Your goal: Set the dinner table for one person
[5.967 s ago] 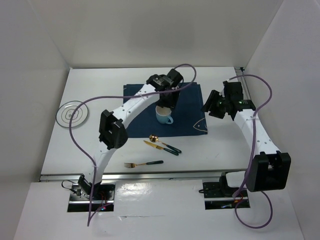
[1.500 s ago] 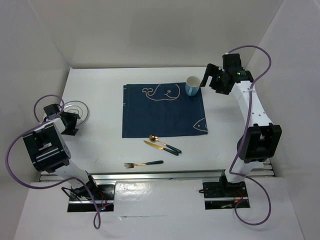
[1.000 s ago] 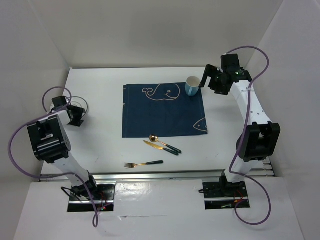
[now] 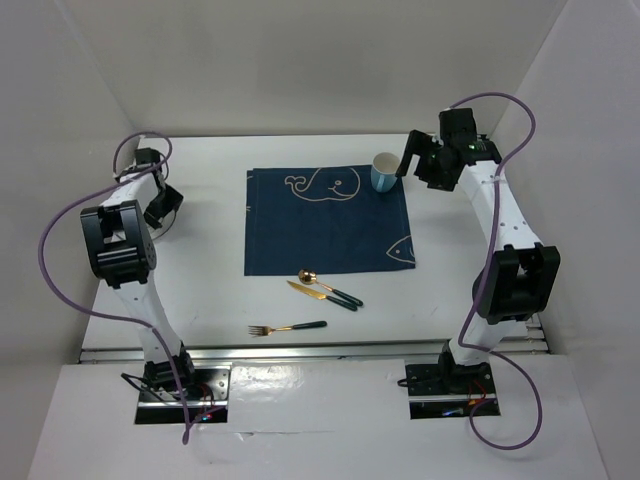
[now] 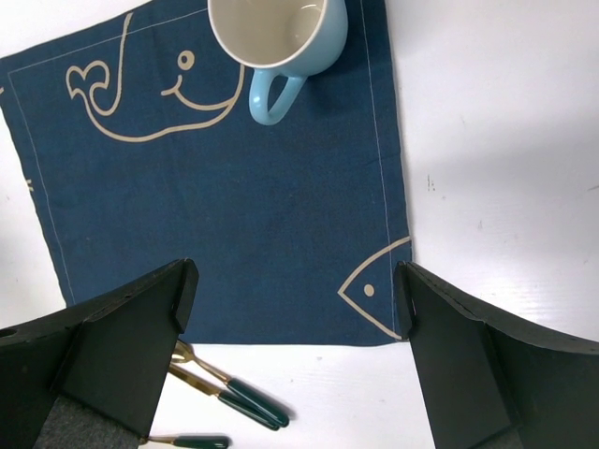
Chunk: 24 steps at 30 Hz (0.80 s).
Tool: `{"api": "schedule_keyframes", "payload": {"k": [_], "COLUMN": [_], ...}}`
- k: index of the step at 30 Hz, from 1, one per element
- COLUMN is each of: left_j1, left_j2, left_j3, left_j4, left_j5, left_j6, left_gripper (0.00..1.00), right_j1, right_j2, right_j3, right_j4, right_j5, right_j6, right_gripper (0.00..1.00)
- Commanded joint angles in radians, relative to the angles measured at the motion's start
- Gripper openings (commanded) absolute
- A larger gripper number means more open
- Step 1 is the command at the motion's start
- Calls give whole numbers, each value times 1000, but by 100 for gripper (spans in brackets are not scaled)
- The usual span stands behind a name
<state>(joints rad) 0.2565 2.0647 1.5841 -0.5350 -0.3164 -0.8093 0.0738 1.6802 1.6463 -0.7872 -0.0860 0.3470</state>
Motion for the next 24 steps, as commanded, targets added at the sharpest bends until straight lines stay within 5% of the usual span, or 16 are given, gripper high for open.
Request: {"api": "schedule_keyframes", "payload": {"k": [1, 12, 24], "left_j1": [4, -68, -192], "left_j2": [9, -11, -61], "left_j3": [8, -110, -3], "left_j4": [-57, 55, -19], "left_j5": [10, 308, 381], "left_j6": [24, 102, 190], "left_gripper": [78, 77, 77], "right_j1": [14, 24, 34], "right_j2": [-4, -4, -33], "right_j3": [-2, -2, -11], "right_j4": [-12, -12, -12], "right_j5": [14, 14, 34], "right_j6": [-3, 6, 6], "right_gripper": [99, 99, 99]}}
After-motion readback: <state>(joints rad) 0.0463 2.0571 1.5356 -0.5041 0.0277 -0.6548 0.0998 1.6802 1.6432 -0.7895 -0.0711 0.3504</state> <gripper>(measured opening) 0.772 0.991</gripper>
